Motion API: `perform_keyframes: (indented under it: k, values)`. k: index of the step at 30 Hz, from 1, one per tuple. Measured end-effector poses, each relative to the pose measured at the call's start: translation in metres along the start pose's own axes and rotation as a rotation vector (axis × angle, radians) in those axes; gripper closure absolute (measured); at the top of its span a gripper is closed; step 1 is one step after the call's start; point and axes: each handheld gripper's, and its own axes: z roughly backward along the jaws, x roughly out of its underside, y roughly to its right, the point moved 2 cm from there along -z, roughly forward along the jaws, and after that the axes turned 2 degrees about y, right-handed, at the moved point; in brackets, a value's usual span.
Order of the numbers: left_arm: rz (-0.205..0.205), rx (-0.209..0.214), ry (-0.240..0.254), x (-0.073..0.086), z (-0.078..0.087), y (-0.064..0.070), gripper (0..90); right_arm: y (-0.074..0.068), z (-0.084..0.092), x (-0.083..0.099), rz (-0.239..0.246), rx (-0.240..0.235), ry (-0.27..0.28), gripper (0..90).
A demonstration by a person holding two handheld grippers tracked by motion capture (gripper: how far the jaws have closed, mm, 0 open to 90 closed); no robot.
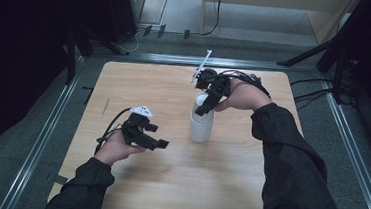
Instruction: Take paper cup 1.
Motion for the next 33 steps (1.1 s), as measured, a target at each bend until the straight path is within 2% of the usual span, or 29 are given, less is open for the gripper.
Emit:
perform_keyframes:
  k: [6, 13, 16, 19, 25, 28, 29, 33]
  values:
    - [0.006, 0.011, 0.01, -0.001, 0.002, 0.0, 13.5, -0.001, 0.009, -0.004, -0.001, -0.003, 0.003, 32.9]
    - [-0.01, 0.007, 0.012, 0.0, 0.001, 0.001, 14.2, -0.004, 0.024, -0.01, 0.018, 0.013, 0.015, 33.0]
    - [-0.011, 0.009, 0.021, -0.001, 0.002, 0.001, 14.2, -0.007, 0.031, -0.012, 0.011, 0.021, 0.004, 33.0]
    - [-0.016, 0.008, 0.021, -0.001, 0.003, 0.001, 14.2, -0.008, 0.038, -0.015, 0.028, 0.028, 0.008, 33.0]
    - [-0.024, 0.018, 0.03, -0.001, 0.004, 0.002, 14.8, -0.015, 0.063, -0.025, 0.06, 0.062, 0.014, 33.1]
    - [-0.028, 0.02, 0.03, -0.001, 0.004, 0.002, 14.8, -0.018, 0.072, -0.028, 0.053, 0.062, 0.025, 33.3]
    - [-0.027, 0.019, 0.03, -0.001, 0.004, 0.002, 14.8, -0.023, 0.081, -0.03, 0.051, 0.054, 0.038, 33.5]
    - [-0.026, 0.02, 0.03, 0.0, 0.005, 0.002, 14.8, -0.033, 0.094, -0.03, 0.059, 0.022, 0.064, 33.6]
